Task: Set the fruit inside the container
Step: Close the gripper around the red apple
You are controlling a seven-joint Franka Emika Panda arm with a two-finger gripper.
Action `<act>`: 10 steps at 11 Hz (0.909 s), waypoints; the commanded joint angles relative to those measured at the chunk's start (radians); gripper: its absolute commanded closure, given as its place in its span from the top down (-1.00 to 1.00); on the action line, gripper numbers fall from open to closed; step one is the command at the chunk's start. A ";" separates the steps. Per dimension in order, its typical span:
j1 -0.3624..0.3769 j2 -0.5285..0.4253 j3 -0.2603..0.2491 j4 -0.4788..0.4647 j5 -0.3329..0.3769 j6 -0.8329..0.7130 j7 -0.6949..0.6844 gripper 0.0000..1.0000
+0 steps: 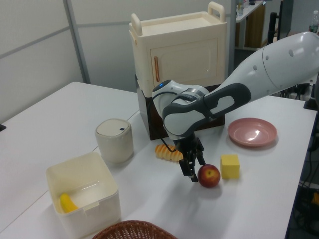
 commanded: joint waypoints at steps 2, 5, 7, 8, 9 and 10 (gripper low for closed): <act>0.004 -0.005 0.013 -0.019 0.001 -0.019 -0.002 1.00; -0.003 -0.004 0.013 -0.060 -0.063 -0.020 -0.009 1.00; -0.010 -0.005 0.012 -0.059 -0.091 -0.020 -0.011 1.00; -0.013 -0.007 0.012 -0.058 -0.100 -0.031 -0.011 1.00; -0.017 -0.007 0.012 -0.056 -0.134 -0.061 -0.012 1.00; -0.014 -0.007 0.012 -0.056 -0.148 -0.094 -0.014 1.00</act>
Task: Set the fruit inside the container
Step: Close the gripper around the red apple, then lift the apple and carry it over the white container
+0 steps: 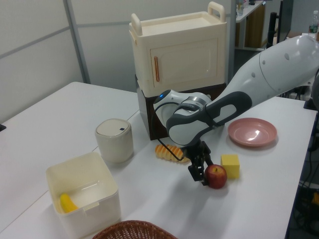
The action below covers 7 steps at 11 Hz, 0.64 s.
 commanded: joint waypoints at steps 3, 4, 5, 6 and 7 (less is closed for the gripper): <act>0.007 -0.023 0.003 -0.011 -0.043 -0.078 -0.014 0.33; 0.009 -0.025 0.004 0.014 -0.043 -0.080 -0.008 0.28; 0.010 -0.025 0.006 0.058 -0.034 -0.086 0.000 0.28; 0.013 -0.025 0.012 0.107 -0.031 -0.086 0.003 0.28; 0.035 -0.025 0.027 0.153 -0.031 -0.080 0.012 0.28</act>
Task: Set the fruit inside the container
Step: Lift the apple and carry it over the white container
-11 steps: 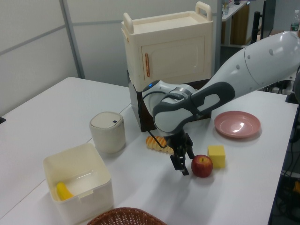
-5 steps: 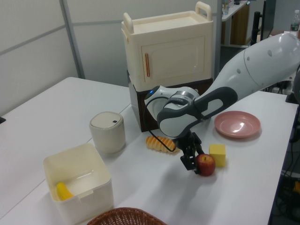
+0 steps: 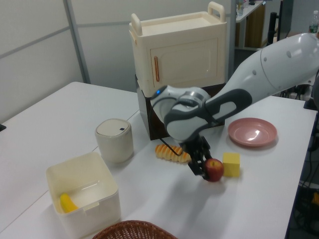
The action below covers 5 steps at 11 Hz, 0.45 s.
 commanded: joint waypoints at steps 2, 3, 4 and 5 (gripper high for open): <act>0.071 -0.017 0.026 0.178 0.002 0.036 0.033 0.28; 0.097 -0.017 0.027 0.192 0.005 0.108 0.050 0.30; 0.128 -0.018 0.026 0.200 0.006 0.192 0.090 0.31; 0.152 -0.015 0.026 0.221 0.008 0.269 0.122 0.31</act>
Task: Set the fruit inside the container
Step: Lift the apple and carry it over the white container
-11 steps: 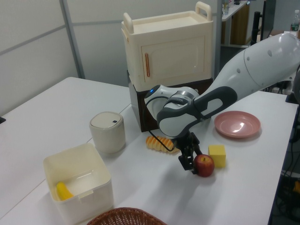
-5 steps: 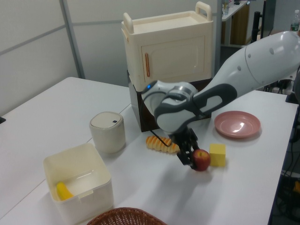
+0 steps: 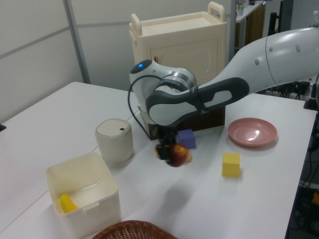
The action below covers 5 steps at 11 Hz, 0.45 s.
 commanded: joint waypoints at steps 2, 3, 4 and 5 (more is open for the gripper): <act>0.096 -0.009 -0.006 0.039 0.004 0.306 0.115 0.31; 0.111 -0.010 -0.008 0.041 0.001 0.370 0.152 0.31; 0.137 -0.009 -0.008 0.053 -0.005 0.429 0.196 0.31; 0.150 -0.003 -0.008 0.071 -0.004 0.472 0.237 0.32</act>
